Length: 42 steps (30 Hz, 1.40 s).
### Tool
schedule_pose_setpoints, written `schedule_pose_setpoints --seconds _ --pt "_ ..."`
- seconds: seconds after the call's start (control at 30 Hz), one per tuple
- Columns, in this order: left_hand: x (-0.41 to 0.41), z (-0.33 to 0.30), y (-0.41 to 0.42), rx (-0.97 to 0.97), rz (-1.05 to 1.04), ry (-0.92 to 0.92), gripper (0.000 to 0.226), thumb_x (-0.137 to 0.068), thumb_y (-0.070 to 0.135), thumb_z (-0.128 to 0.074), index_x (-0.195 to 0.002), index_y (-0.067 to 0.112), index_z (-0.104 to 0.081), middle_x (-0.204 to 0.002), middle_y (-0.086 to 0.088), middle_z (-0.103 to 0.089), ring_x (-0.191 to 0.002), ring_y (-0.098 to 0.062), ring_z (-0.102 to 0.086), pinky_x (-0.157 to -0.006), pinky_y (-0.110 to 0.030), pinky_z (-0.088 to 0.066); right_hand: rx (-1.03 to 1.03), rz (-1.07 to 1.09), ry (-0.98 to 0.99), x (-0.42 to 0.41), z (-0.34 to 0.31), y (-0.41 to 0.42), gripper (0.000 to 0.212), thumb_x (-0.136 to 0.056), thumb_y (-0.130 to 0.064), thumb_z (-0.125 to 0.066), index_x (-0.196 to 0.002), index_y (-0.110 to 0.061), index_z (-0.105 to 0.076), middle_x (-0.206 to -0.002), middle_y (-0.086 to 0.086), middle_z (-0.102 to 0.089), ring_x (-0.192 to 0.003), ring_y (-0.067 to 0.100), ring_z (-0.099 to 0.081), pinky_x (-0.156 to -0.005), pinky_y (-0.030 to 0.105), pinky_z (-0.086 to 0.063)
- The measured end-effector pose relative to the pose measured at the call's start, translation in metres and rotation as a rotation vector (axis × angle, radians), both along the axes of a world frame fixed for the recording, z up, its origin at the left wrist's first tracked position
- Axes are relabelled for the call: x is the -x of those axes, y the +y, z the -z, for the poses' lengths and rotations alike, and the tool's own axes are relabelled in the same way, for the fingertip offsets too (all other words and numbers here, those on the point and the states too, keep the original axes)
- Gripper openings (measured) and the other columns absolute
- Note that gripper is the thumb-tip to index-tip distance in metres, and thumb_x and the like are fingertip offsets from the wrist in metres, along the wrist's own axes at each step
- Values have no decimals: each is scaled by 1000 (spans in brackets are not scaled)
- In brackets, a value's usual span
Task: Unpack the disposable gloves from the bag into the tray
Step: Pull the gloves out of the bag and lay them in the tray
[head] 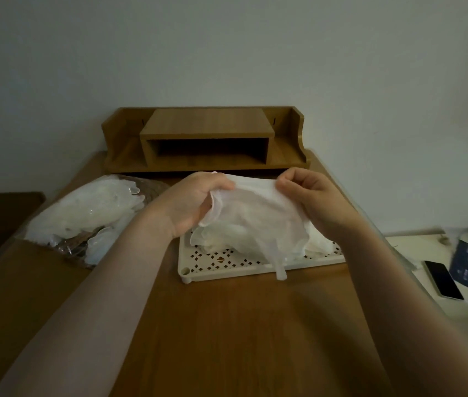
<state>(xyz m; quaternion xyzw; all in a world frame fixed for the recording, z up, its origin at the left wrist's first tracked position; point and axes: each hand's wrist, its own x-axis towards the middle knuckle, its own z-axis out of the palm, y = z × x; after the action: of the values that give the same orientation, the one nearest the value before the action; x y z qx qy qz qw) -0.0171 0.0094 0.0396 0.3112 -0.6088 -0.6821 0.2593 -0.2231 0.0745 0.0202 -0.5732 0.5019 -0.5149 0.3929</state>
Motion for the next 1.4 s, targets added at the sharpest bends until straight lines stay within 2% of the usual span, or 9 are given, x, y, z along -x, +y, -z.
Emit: schedule_pose_setpoints --seconds 0.27,0.37,0.53,0.67,0.83,0.9,1.13,1.27,1.4 --pt "18 6 -13 -87 -23 107 18 -85 21 -59 -98 9 -59 -86 -5 -68 -81 -19 -67 -73 -33 -57 -452 -428 -118 52 -14 -7 48 -60 -44 -83 -89 -8 -69 -82 8 -69 -70 19 -70 -58 26 -57" --pt "30 14 -27 14 -192 -19 8 -90 20 -59 -93 12 -59 -86 -3 -67 -79 -17 -66 -71 -31 -56 -485 -242 -41 66 -11 -17 33 -77 -24 -70 -100 -1 -63 -93 10 -70 -82 23 -70 -69 32 -59" --pt "57 6 -47 261 -425 34 9 -93 10 -55 -91 18 -58 -96 -1 -65 -97 -16 -64 -85 -29 -54 -131 189 -39 76 -20 -31 10 -86 -17 -65 -91 -9 -64 -88 7 -66 -81 21 -65 -67 31 -57" --pt "66 -2 -50 587 -415 -51 12 -92 6 -55 -86 16 -56 -90 8 -63 -81 5 -59 -70 -7 -47 137 335 225 78 -38 -22 4 -88 -15 -64 -90 -18 -65 -92 4 -66 -85 19 -65 -74 31 -55" --pt "41 32 -50 876 -191 -484 24 -92 6 -52 -76 24 -54 -104 7 -65 -93 -8 -58 -76 -20 -46 -34 227 1066 64 -10 -18 14 -89 -20 -62 -102 -24 -64 -91 -13 -56 -95 11 -52 -99 33 -35" --pt "30 47 -48 906 -132 -576 35 -91 -1 -49 -68 26 -50 -104 5 -66 -95 -10 -59 -81 -25 -47 -66 168 1224 53 8 -17 11 -92 -21 -58 -101 -26 -62 -94 -12 -54 -95 11 -49 -102 33 -31" --pt "4 71 -44 1184 -35 -788 40 -89 -4 -45 -65 28 -41 -107 2 -68 -108 -21 -54 -94 -33 -35 -53 117 1271 29 35 -11 19 -90 -4 -50 -85 -23 -50 -97 -5 -52 -84 13 -46 -75 25 -44" --pt "-4 78 -39 1291 15 -962 23 -90 3 -43 -80 23 -51 -102 8 -64 -104 -18 -51 -100 -31 -26 -164 45 1242 25 38 0 16 -90 -14 -49 -98 -18 -61 -111 -2 -55 -101 17 -50 -91 33 -48" --pt "-4 67 -23 1187 1 -981 13 -92 17 -39 -96 22 -51 -86 5 -57 -86 -16 -51 -83 -30 -40 -448 -2 1062 18 28 11 47 -97 -48 -34 -109 -17 -67 -121 2 -60 -121 24 -46 -112 45 -26"
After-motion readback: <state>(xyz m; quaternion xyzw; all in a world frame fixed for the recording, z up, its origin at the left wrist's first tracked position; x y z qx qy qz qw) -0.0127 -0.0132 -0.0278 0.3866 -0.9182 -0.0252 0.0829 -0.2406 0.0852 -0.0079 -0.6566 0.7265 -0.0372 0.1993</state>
